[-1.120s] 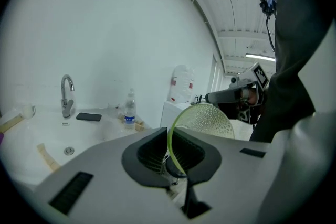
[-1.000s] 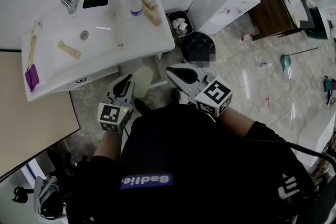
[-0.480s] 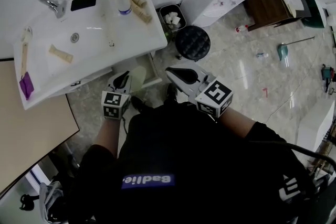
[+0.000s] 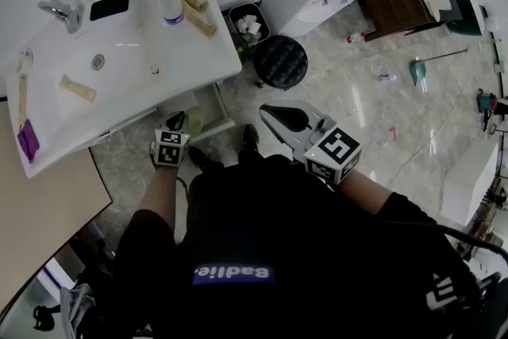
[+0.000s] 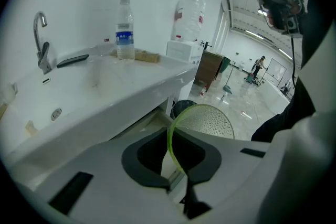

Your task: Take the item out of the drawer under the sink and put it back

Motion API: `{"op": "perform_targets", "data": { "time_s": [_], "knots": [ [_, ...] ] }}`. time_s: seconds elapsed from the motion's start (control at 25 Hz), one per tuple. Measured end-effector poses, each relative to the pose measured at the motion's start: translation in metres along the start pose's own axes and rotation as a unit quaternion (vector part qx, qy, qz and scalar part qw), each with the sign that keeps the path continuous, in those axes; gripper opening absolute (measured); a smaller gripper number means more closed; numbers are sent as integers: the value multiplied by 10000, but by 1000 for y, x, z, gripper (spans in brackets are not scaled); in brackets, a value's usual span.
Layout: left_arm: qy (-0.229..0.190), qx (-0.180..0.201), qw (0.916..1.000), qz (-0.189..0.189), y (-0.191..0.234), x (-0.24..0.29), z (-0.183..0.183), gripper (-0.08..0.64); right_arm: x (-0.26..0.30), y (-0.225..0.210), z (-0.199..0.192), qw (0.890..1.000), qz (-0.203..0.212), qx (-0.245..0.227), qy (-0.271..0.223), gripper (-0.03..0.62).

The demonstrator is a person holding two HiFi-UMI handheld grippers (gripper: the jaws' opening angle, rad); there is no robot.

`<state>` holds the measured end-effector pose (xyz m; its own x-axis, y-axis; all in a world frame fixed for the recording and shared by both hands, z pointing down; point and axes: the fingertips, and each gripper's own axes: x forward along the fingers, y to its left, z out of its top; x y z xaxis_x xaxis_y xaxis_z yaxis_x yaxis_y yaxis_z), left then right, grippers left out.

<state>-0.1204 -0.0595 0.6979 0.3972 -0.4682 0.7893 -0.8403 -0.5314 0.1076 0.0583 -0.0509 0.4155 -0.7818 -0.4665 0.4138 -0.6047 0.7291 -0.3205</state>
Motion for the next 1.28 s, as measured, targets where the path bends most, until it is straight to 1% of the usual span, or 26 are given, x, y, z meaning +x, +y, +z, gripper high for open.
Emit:
{"op": "perform_targets", "data": {
  "time_s": [0.2,0.28,0.44,0.6,0.68,0.76,0.92,1.16,1.28],
  "knots": [
    [414,209,9989,17,5,34,-23,25,-13,-14,-10,9997,-214,121,70,2],
    [477,327,9983,20,11,46,-29,25,-14,-18,-17,9994,-285,164,124,2],
    [580,358,9977,13,17,67,-36,25,-19,-30,-30,9985,-417,296,210,2],
    [1033,473,9935,-108,14,87,-56,25,-26,-40,-45,9973,-523,389,347,2],
    [1152,557,9917,-156,15,98,-66,25,-28,-40,-51,9970,-521,360,445,2],
    [1187,509,9915,-139,18,106,-70,25,-31,-42,-56,9965,-550,374,508,2],
    [1304,261,9911,-13,26,120,-80,25,-37,-49,-74,9946,-662,537,596,2],
    [1430,-4,9895,194,42,140,-89,25,-36,-54,-96,9922,-657,683,806,1],
    [1495,-197,9882,249,44,147,-94,26,-37,-55,-104,9910,-672,762,876,1]
  ]
}}
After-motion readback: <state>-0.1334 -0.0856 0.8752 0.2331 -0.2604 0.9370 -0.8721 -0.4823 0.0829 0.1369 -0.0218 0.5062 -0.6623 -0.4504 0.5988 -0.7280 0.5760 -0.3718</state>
